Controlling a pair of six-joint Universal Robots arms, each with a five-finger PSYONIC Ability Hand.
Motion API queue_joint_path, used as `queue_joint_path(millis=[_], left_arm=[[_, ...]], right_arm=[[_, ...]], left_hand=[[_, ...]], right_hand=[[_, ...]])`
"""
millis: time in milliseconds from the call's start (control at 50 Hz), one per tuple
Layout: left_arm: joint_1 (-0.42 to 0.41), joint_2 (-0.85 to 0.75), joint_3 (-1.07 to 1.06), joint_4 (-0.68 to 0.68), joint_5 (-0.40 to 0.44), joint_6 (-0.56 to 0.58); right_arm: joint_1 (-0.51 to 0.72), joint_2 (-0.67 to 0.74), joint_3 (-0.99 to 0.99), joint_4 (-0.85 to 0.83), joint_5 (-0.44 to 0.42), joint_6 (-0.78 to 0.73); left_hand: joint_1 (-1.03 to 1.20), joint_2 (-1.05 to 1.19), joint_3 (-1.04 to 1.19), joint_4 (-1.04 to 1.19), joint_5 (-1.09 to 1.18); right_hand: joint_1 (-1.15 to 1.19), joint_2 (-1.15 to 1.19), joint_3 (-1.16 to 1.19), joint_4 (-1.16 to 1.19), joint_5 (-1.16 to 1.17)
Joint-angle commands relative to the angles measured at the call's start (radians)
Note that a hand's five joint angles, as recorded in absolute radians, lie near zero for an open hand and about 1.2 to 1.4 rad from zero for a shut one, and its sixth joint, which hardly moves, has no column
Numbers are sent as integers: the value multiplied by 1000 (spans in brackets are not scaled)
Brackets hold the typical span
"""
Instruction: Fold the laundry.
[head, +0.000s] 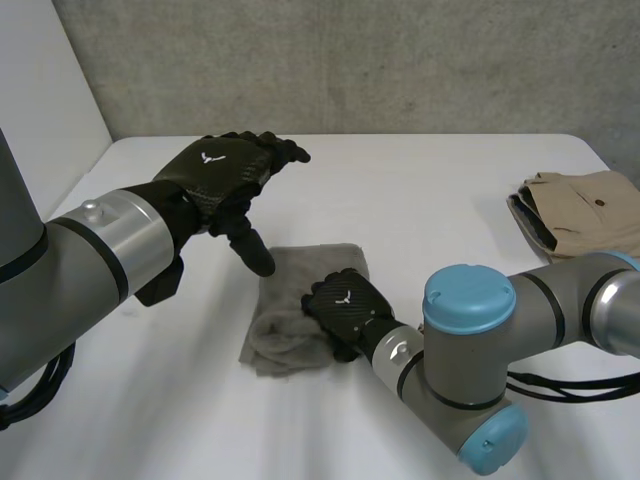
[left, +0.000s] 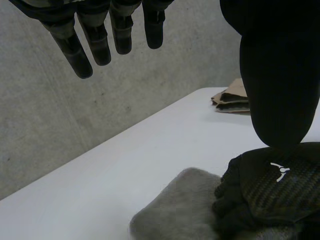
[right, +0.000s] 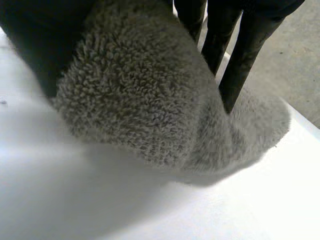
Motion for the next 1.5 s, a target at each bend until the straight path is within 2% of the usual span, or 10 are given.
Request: queue_joint_path(millis=[20,260,480,600,740,1020,1120,1260,1360,1500], left_arm=[[11,0,-4,0,-1,0],[16,-6,9,2,-1,-1],[16,-15,34,2,-8,-3],[11,-15,34,0,-10,-5],[2,-34,34,0,-19,-6],[-18,-69,23,0,-60,-6],[-21,-75,26,0,-67,-5],[-41,-75,46,0,-87,-3],[-55,-74,60,-3,-99,-3],[-58,-72,62,-5,-99,-3]], right_arm=[[0,1,-22,-9,-1,-50],[-20,-4,-109,-33,-54,-305],[-423,-108,-297,-89,-332,-340],[-673,-85,-425,-90,-533,-250],[-892,53,-576,-104,-738,-70],[-1141,373,-700,-380,-948,66],[-1184,455,-722,-487,-975,132],[-1192,458,-685,-533,-992,175],[-1192,427,-634,-524,-979,171],[-1218,334,-550,-511,-940,180]], left_hand=[[-18,-25,-30,-24,-39],[-18,-25,-30,-24,-39],[-15,-22,-27,-21,-36],[-15,-22,-27,-21,-36],[-12,-19,-24,-18,-33],[-9,-16,-21,-15,-30],[-6,-13,-18,-12,-27],[-6,-13,-18,-12,-27],[-6,-13,-18,-12,-27],[-6,-13,-18,-12,-27]], right_hand=[[699,460,503,463,519],[699,460,503,463,519],[699,460,503,463,519],[699,460,503,463,519],[699,460,503,463,519],[699,460,503,463,519],[699,460,503,463,519],[699,460,503,463,519],[-523,-761,-719,-759,-703],[-523,-761,-719,-759,-703]])
